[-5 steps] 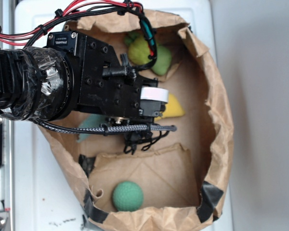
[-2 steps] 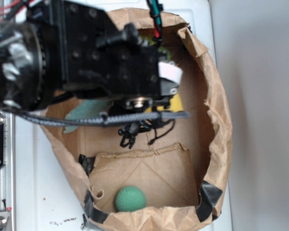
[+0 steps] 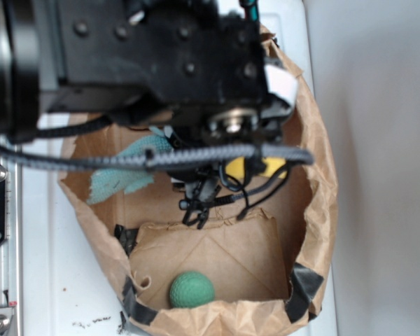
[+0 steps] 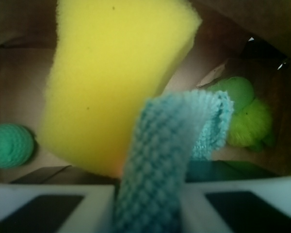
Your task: Grab the blue cloth.
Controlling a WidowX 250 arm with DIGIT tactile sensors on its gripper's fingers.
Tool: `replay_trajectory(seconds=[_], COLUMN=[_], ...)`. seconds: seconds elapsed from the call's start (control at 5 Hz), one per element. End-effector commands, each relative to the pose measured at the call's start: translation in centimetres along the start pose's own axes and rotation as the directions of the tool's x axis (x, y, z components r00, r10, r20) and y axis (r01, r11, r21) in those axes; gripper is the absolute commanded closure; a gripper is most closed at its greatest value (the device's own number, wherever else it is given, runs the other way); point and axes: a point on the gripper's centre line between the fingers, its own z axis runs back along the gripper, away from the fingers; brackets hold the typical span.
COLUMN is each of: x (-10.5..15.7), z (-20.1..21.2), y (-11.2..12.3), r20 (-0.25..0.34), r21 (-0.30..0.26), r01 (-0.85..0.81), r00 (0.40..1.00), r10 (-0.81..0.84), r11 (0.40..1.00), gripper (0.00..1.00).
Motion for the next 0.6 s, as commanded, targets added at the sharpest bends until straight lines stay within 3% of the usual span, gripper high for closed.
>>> replay_trajectory(seconds=[0.0,0.2,0.4], x=[1.38,1.55,1.46], z=[4.92,4.55,4.04], y=[0.32,0.14,-0.24], r20=[0.102,0.096,0.099], r21=[-0.005,-0.004,0.066], r01=[-0.051,-0.052,-0.044], r00=[0.993,0.994,0.994], r10=[0.051,0.052,0.037], r11=[0.999,0.999,0.997], gripper=[1.00,1.00,0.02])
